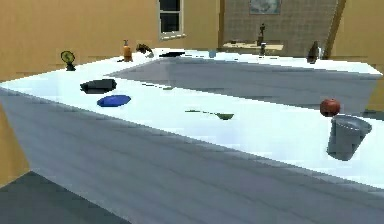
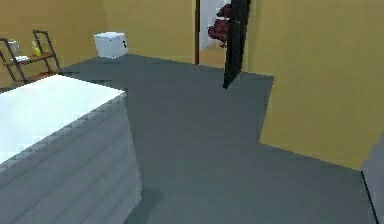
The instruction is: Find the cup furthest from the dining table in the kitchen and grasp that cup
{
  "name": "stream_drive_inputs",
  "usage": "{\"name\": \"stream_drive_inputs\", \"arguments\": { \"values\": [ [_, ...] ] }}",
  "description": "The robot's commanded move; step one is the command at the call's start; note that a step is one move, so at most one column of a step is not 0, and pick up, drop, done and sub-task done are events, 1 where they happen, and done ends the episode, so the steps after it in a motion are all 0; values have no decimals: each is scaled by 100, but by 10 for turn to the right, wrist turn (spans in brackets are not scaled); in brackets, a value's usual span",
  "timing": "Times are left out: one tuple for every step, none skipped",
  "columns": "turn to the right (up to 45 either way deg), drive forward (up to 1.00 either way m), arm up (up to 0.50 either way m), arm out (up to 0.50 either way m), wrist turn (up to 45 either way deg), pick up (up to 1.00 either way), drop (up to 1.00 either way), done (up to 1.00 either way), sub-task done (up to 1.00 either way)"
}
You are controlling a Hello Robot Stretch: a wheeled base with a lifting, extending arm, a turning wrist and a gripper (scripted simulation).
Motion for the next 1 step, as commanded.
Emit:
{"name": "stream_drive_inputs", "arguments": {
  "values": [
    [150, 0, 0, 0, 0, 0, 0, 0, 0]
  ]
}}
